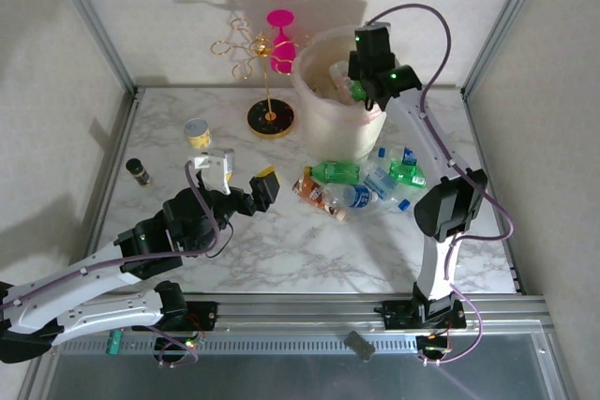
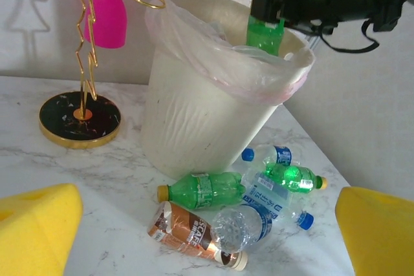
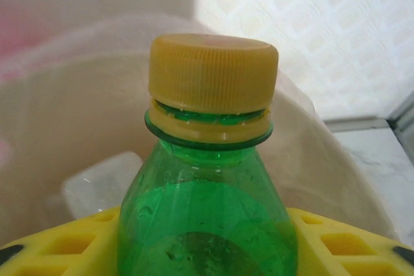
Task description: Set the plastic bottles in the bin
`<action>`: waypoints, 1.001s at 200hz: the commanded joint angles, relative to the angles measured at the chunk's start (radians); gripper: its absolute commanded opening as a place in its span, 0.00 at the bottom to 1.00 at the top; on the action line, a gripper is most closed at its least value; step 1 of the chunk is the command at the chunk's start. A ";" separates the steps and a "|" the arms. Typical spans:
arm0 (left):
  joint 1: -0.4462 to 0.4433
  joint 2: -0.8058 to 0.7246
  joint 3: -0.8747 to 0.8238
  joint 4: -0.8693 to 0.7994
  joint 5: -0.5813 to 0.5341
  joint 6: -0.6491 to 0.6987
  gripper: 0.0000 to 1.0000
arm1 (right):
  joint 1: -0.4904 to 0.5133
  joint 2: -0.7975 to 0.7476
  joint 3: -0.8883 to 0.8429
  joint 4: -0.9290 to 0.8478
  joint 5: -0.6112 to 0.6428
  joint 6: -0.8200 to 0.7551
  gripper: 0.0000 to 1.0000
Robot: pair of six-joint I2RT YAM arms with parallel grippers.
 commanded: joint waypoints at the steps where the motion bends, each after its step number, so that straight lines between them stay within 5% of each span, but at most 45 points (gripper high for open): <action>1: 0.015 0.004 0.003 -0.016 0.002 -0.001 1.00 | -0.004 0.037 -0.011 -0.033 0.084 -0.018 0.57; 65: 0.039 0.025 0.017 -0.048 -0.017 -0.011 1.00 | -0.001 0.093 0.097 -0.069 0.063 -0.002 0.87; 101: 0.041 0.016 0.027 -0.054 -0.013 -0.011 1.00 | 0.006 -0.018 0.063 -0.012 0.085 -0.005 0.93; 148: 0.042 0.007 0.041 -0.063 0.004 -0.021 1.00 | 0.004 -0.301 -0.193 0.177 -0.044 0.001 0.99; 172: 0.041 0.001 0.062 -0.075 0.012 -0.027 1.00 | -0.018 -0.493 -0.390 0.337 -0.206 0.019 0.99; 200: 0.041 0.000 0.074 -0.096 0.026 -0.045 1.00 | -0.024 -0.660 -0.555 0.381 -0.238 0.163 0.99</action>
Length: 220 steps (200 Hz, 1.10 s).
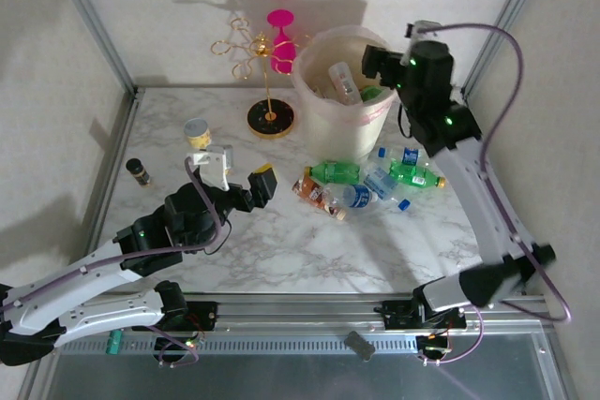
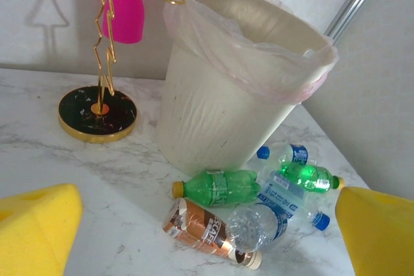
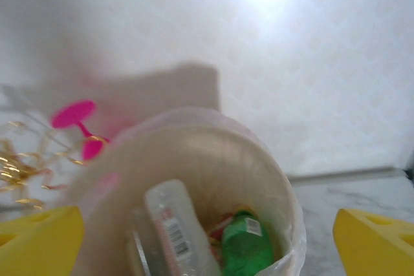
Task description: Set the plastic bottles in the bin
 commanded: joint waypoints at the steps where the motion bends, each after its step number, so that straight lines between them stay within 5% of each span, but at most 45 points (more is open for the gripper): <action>1: 0.007 -0.017 0.038 -0.034 0.025 -0.027 1.00 | -0.009 -0.098 -0.112 0.098 -0.070 0.132 0.99; 105: 0.049 0.018 -0.220 0.112 0.187 -0.254 1.00 | -0.010 -0.550 -0.776 0.013 -0.144 0.449 0.97; 153: 0.086 0.067 -0.258 0.146 0.237 -0.290 1.00 | -0.032 -0.414 -0.816 -0.040 -0.193 0.609 0.90; 220: 0.096 0.089 -0.281 0.165 0.256 -0.303 1.00 | -0.301 -0.210 -0.766 -0.084 -0.239 0.928 0.72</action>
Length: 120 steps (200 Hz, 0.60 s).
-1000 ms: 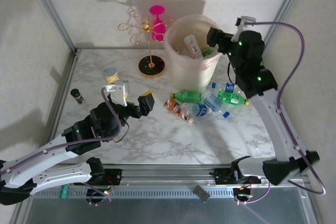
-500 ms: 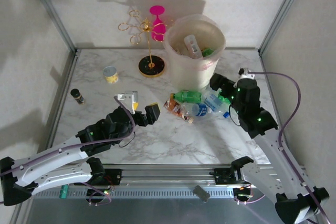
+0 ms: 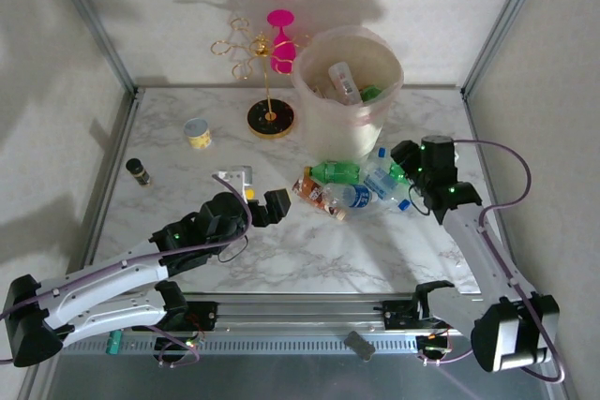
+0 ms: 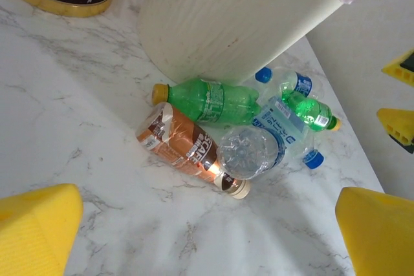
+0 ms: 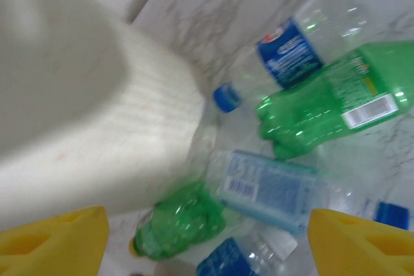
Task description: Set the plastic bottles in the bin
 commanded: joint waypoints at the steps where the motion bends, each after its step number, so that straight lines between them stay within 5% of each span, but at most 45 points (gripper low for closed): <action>1: 0.014 0.009 -0.006 0.020 0.018 -0.014 1.00 | -0.065 0.102 0.051 -0.063 -0.023 0.203 0.71; 120: 0.049 0.003 0.014 -0.002 0.023 0.027 1.00 | -0.235 0.447 0.070 0.043 -0.178 0.377 0.68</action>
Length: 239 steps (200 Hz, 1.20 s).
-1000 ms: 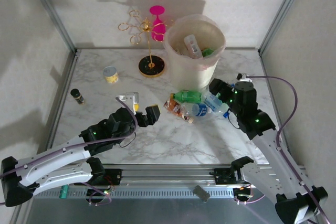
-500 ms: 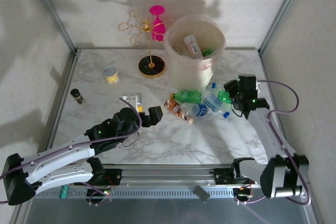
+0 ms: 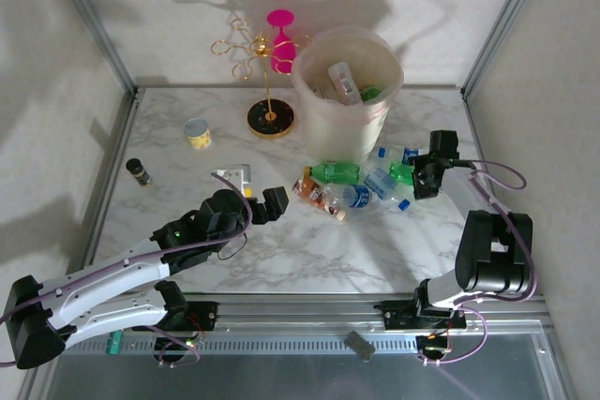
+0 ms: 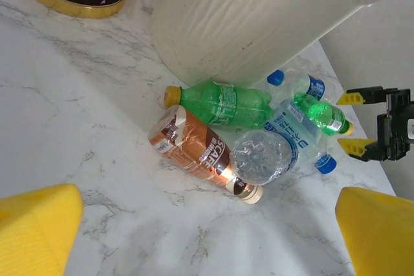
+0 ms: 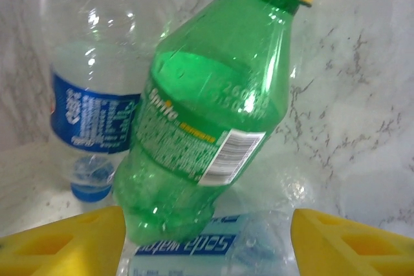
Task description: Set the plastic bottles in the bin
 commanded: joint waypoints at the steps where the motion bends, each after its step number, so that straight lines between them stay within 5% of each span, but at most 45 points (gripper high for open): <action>1: 0.012 -0.007 0.016 -0.002 0.012 0.018 1.00 | -0.032 0.040 0.001 0.060 -0.039 0.035 0.68; 62: 0.014 0.012 0.032 -0.006 0.035 0.018 1.00 | -0.067 0.146 -0.033 0.174 -0.086 0.017 0.67; 117: 0.013 0.012 0.051 -0.022 0.031 0.017 1.00 | -0.104 0.130 -0.079 0.177 -0.080 0.005 0.54; 239: 0.013 -0.002 0.088 -0.043 0.046 0.029 1.00 | -0.153 -0.245 -0.124 -0.050 0.099 -0.089 0.45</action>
